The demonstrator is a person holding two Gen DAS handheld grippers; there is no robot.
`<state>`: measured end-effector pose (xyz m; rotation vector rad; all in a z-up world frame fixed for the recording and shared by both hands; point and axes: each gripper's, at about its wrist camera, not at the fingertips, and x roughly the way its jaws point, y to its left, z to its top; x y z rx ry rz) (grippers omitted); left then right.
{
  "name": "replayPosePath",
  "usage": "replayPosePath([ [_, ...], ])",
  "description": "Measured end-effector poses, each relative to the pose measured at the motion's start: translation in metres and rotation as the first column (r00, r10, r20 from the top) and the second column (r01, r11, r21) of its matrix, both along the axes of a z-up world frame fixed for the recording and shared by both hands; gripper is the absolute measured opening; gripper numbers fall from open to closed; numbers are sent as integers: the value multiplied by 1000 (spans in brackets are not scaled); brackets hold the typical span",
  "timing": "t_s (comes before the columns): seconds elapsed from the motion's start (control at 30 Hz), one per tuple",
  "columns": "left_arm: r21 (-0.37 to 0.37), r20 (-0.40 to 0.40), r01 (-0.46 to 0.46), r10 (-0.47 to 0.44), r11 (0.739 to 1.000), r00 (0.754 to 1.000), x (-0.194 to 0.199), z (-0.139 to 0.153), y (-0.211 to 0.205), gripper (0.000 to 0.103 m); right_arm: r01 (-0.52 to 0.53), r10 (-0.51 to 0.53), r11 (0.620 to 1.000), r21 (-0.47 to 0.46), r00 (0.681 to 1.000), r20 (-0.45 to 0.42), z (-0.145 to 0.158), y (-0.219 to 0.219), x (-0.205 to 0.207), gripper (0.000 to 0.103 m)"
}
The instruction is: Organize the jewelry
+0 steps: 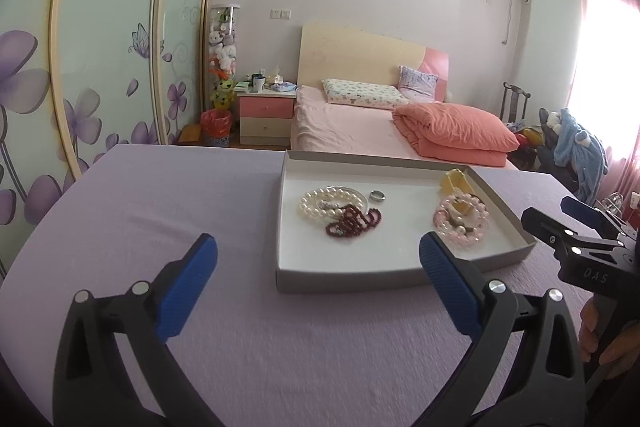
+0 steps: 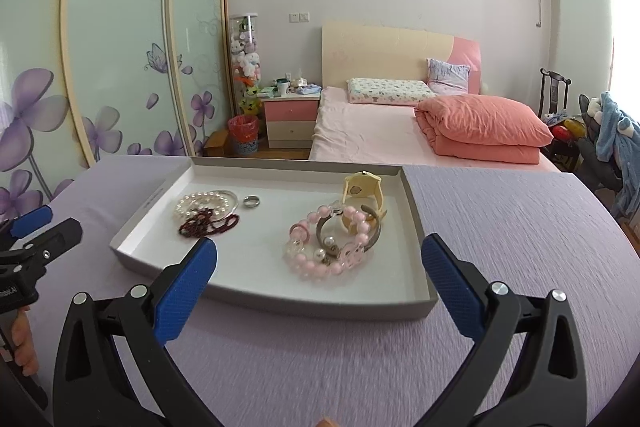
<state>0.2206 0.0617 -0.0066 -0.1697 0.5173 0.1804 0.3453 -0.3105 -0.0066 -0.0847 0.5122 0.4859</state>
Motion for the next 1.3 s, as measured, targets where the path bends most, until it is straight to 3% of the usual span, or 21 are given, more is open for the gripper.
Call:
replayPosePath([
  [0.5, -16, 13, 29, -29, 999, 1000, -27, -1, -9, 101, -19, 20, 998, 52, 999, -25, 0, -6, -41, 102],
  [0.8, 18, 40, 56, -56, 998, 998, -40, -3, -21, 101, -7, 8, 998, 55, 1000, -19, -4, -9, -48, 102],
  [1.3, 3, 52, 89, -89, 996, 995, -40, -6, -26, 101, -10, 13, 996, 84, 999, -35, -6, -18, -50, 102],
])
